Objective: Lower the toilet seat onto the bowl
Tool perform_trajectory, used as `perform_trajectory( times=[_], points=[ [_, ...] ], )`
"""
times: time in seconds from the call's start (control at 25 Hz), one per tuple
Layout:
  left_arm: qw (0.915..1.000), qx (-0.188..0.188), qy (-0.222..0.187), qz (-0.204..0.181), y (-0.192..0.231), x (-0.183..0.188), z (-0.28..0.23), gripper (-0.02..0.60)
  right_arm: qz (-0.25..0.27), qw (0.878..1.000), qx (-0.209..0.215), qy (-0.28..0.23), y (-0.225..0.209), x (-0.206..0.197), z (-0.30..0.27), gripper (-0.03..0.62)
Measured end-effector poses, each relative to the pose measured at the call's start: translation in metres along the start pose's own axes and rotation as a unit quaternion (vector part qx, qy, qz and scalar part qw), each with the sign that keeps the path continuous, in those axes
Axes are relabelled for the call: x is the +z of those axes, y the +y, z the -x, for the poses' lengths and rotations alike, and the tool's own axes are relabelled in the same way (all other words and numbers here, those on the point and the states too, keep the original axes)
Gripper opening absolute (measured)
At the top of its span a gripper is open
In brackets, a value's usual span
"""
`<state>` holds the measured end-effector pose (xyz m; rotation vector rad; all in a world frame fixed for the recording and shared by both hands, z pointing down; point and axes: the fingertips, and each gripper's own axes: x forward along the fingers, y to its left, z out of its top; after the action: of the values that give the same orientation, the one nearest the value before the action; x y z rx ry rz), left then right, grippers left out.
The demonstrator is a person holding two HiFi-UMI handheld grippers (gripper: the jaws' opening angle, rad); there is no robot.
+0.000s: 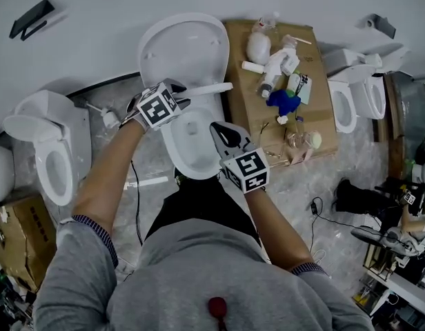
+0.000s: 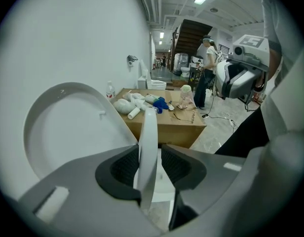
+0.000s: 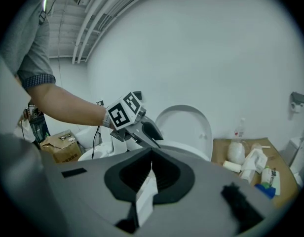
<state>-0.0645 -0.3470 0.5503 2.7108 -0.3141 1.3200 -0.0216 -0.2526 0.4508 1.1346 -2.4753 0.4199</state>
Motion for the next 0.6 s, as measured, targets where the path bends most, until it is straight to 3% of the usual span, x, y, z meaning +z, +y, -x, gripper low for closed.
perform_trajectory(
  times=[0.24,0.6],
  points=[
    [0.9996,-0.022,0.011,-0.013,-0.025,-0.002,0.0,0.175,0.001,1.0,-0.005,-0.005,0.004,-0.001,0.011,0.015],
    [0.9993,-0.029,0.021,0.0,-0.06,-0.007,-0.004,0.186,0.007,1.0,0.017,0.003,0.009,-0.017,0.023,0.015]
  ],
)
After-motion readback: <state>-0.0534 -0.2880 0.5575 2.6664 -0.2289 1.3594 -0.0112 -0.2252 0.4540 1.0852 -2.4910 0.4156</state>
